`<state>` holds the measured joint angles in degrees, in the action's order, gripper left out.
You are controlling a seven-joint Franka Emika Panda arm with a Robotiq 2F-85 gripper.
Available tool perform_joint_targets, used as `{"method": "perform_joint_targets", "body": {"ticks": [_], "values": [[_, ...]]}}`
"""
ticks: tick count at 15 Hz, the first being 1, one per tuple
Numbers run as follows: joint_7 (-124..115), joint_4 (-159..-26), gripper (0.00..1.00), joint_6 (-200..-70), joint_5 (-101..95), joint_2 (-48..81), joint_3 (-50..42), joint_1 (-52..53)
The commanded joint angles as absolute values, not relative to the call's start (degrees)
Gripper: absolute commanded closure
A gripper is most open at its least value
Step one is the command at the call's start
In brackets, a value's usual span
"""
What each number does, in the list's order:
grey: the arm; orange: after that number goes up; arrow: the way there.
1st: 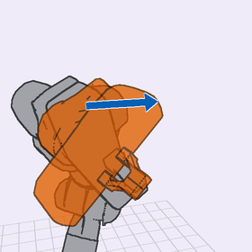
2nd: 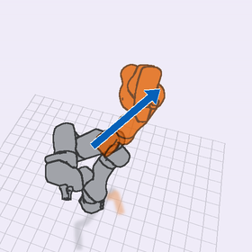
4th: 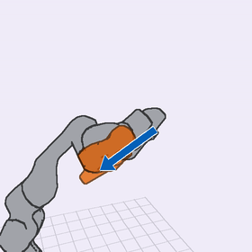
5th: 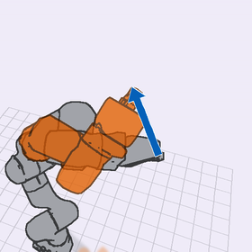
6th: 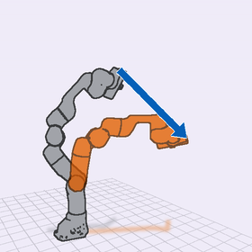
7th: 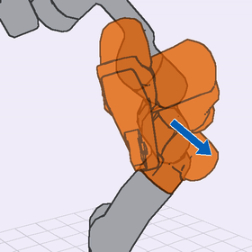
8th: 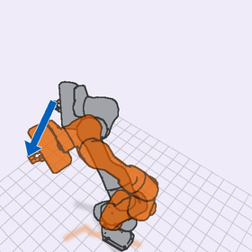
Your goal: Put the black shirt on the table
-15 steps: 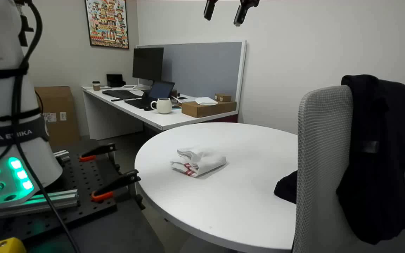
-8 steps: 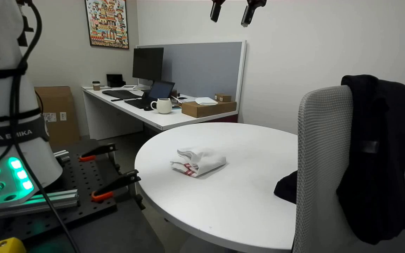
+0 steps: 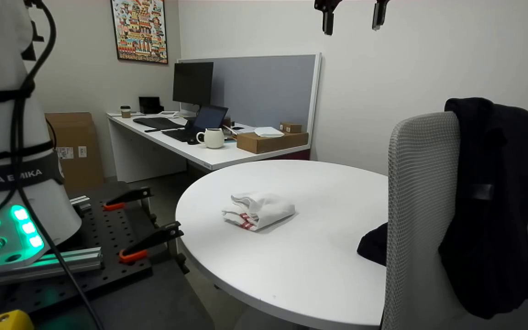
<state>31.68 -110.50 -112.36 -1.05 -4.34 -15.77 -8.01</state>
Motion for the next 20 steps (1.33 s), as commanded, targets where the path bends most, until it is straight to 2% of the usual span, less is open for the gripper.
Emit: {"method": "perform_joint_targets", "body": {"ticks": [1, 13, 20], "values": [[34.1, -107.5, 0.00, -112.0, 4.0, -1.4, -15.4, -9.4], [32.5, -91.4, 0.00, -111.7, -0.8, 13.4, -15.9, -17.1], [32.6, -87.2, 0.00, -113.5, -0.7, 20.5, -16.2, -23.9]]}}
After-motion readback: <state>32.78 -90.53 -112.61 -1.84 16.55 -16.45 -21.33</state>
